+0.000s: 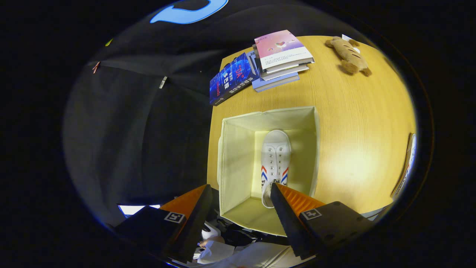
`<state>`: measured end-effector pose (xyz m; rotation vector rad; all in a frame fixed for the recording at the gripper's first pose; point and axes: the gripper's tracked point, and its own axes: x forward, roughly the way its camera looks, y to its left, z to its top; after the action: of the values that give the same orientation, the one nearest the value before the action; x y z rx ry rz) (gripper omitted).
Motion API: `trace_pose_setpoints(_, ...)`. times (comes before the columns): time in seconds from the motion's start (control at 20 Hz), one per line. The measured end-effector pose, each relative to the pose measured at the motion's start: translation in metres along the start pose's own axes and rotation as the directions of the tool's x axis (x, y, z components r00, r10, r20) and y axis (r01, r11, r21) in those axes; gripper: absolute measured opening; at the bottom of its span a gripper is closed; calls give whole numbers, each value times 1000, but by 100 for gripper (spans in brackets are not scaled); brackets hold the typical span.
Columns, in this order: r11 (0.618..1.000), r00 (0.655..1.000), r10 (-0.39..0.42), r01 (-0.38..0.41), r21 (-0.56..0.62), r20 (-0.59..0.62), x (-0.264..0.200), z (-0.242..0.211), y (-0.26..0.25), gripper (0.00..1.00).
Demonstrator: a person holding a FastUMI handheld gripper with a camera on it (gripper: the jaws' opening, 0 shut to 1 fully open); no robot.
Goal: Open the storage box then place both shoes into the box .Put the left shoe in first, then the right shoe, with the right side of both shoes facing outward in a uniform manner.
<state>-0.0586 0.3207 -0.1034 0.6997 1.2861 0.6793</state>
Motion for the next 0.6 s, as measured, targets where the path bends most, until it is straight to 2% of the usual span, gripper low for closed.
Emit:
trace_pose_setpoints(0.15,1000,999,9,-10,5,46,-40,2,-23,97)
trace_pose_setpoints(0.3,998,993,-17,11,56,120,-82,9,-66,97)
trace_pose_setpoints(0.6,974,956,-178,138,180,234,-162,15,-192,97)
